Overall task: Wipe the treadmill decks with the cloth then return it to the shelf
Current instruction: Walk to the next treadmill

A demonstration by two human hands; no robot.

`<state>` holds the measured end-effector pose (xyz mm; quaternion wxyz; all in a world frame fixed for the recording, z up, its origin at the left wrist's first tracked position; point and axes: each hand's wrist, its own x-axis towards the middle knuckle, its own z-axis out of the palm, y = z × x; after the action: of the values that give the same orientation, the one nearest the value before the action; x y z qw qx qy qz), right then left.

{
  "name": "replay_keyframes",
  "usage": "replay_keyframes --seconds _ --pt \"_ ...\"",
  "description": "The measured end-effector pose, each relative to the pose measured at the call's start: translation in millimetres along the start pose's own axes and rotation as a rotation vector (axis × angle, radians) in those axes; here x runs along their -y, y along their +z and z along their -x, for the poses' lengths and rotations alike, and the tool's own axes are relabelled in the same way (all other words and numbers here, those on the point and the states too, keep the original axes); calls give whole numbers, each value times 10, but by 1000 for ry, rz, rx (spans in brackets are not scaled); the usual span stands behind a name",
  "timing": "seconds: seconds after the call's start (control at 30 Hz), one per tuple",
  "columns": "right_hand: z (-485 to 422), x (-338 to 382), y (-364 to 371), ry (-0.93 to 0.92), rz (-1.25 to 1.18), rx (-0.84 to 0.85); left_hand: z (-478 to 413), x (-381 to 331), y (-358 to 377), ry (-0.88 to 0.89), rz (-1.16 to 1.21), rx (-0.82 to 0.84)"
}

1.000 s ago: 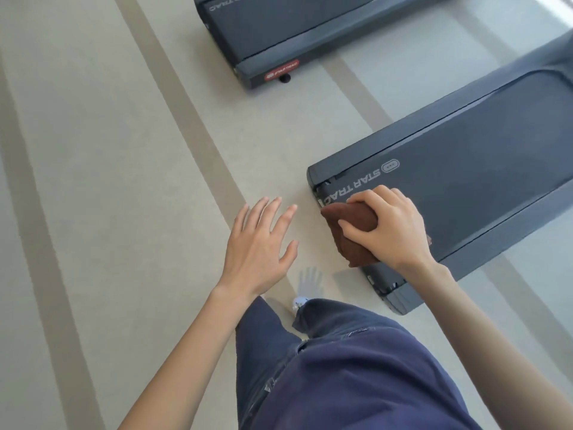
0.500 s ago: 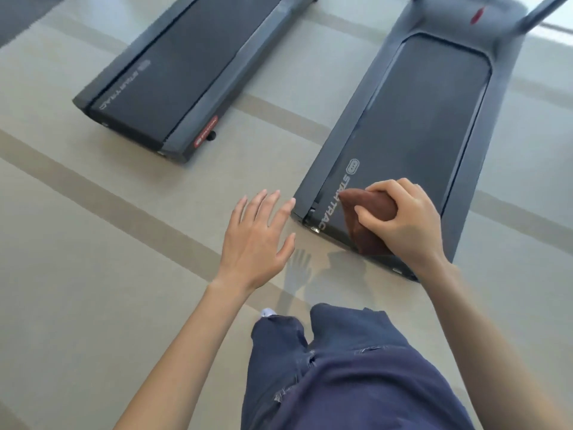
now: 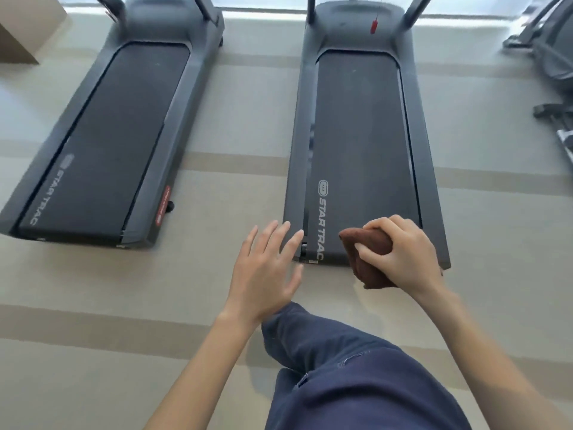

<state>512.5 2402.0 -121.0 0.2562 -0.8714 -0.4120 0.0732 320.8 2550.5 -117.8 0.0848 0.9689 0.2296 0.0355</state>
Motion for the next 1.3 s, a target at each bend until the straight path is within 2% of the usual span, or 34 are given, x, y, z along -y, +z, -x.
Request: replay_keyframes --seconds 0.27,0.43,0.6,0.77,0.93,1.1,1.3 --pt "-747 298 301 221 -67 -169 -955 838 -153 207 -60 47" --pt "-1117 458 336 252 24 -144 -1528 1055 -123 346 -38 74" --pt "-1270 610 402 343 66 -212 -1993 1193 -34 530 -4 113" --pt "-1427 787 544 506 105 -302 -2451 1394 13 711 37 144" --pt "-1806 1073 819 678 121 -421 -2935 1881 -68 885 31 183" --pt "-2165 1531 1118 882 82 -549 -3534 2459 -213 1033 -20 308" --pt "-2245 2020 1386 1037 90 -588 -3943 2665 -194 1203 8 382"
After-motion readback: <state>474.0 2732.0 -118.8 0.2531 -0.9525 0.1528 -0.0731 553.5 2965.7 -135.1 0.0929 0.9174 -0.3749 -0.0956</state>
